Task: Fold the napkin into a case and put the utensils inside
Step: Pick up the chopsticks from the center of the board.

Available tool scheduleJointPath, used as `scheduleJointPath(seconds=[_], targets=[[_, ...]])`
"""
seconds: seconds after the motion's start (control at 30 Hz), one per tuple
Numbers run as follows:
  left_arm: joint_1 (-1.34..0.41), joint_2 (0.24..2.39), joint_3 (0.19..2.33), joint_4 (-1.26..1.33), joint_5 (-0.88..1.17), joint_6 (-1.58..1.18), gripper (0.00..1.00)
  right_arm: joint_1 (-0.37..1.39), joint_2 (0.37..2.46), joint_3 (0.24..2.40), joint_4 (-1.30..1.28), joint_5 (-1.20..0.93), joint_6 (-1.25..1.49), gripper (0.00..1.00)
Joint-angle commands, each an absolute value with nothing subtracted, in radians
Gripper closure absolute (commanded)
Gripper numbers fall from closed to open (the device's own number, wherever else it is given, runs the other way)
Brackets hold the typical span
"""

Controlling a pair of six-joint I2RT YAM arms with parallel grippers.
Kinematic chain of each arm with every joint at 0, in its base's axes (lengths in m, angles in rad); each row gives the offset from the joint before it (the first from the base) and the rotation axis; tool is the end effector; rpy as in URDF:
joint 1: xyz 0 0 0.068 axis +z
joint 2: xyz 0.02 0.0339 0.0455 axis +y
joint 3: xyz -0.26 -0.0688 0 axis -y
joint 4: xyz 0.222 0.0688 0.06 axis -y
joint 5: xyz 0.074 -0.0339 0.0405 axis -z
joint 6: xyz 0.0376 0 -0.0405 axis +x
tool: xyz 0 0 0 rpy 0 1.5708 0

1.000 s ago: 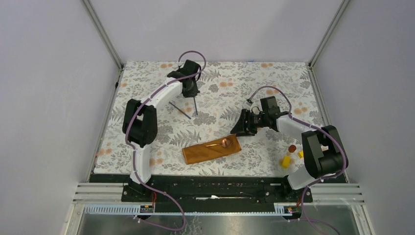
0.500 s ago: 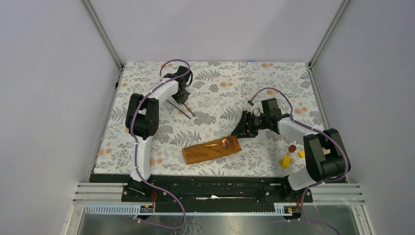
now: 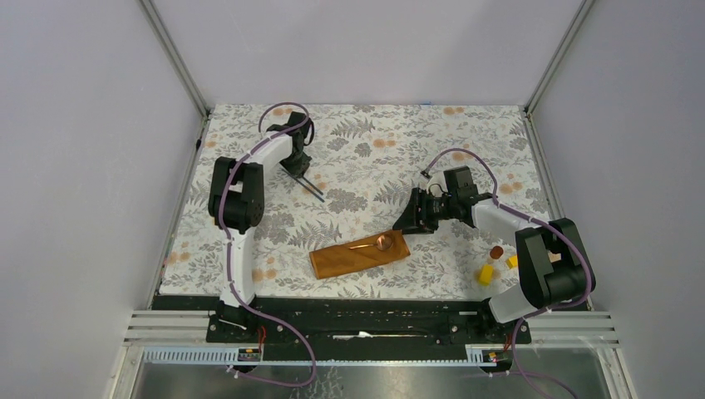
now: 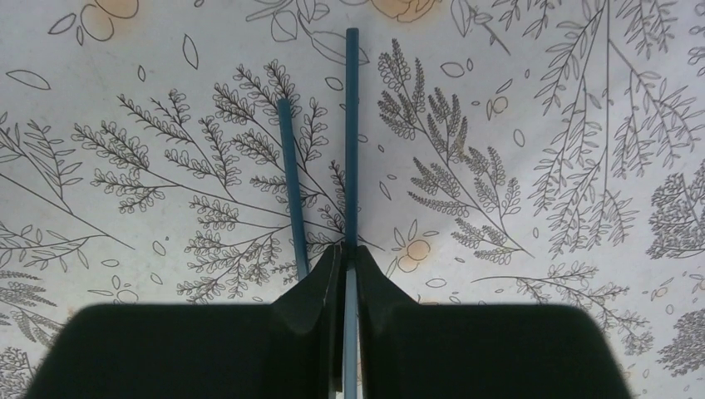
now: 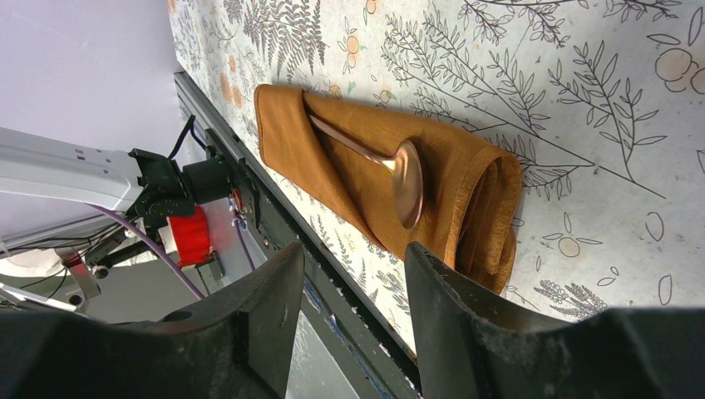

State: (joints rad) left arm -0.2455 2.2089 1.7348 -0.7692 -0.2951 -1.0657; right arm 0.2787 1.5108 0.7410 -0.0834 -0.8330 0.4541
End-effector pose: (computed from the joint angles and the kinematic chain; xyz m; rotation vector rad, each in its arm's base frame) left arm 0.4248 -0.0952 0.1702 -1.1392 2.4537 0.0462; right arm 0.2528 0.1013 0.1868 -0.1896 2.4669 1.3361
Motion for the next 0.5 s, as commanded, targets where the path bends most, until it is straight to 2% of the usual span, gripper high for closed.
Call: scheduleJointPath(seconds=[0.0,0.13,0.33,0.47], targets=[[-0.247,2.218,1.764,-0.778,-0.268,-1.047,0.79,0.282,1.494,0.738,-0.055,-0.856,0.456,0.46],[-0.247,2.178,1.758,-0.777,-0.262,-1.034,0.68,0.282,1.497,0.737,-0.050,-0.860,0.458,0.45],[-0.256,2.040,1.734,-0.756,-0.211,-1.018,0.61,0.282,1.505,0.725,-0.021,-0.870,0.472,0.46],[-0.245,1.921,1.624,-0.733,-0.191,-1.075,0.44,0.282,1.500,0.720,-0.010,-0.873,0.477,0.46]])
